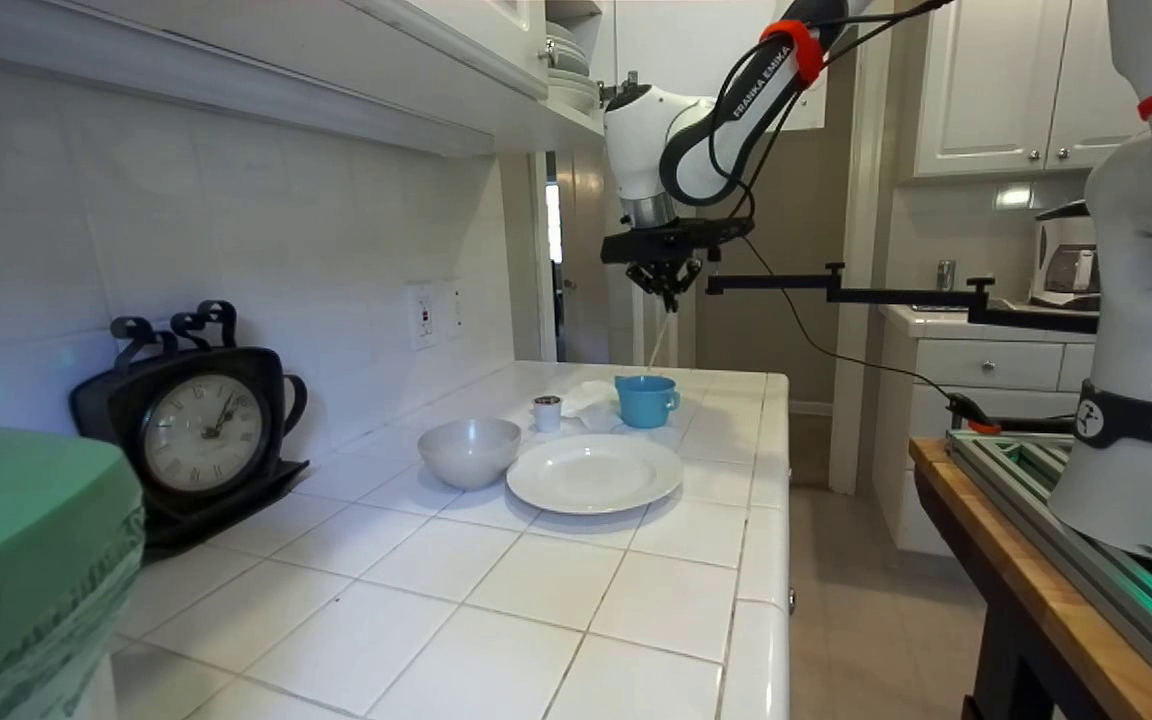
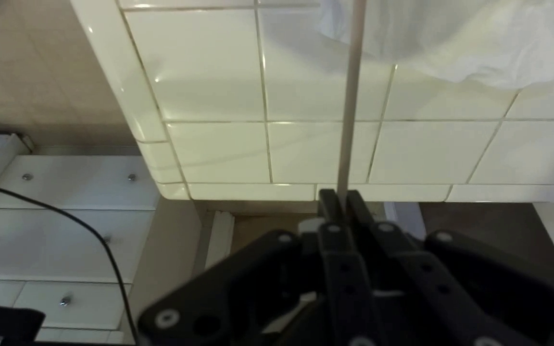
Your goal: Move the straw from the plate to the blue cup
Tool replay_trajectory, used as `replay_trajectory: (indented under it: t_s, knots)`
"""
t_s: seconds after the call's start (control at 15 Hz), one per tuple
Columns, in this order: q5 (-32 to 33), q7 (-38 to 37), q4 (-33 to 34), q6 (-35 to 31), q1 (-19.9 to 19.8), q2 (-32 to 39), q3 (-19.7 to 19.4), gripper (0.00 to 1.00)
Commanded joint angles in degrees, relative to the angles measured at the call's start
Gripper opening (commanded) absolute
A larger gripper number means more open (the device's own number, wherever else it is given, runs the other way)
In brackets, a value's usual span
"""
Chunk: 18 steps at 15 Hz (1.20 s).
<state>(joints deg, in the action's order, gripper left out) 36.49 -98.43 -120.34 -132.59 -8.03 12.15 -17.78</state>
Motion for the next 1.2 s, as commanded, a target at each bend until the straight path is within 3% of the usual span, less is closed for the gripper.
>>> replay_trajectory:
  t_s: [0.0,1.13]
  knots:
    - [1.12,-4.25,2.73,-0.58,-0.24,3.44,-0.26,0.02]
    - [2.72,-9.08,7.73,-0.73,3.03,11.93,-1.24,0.02]
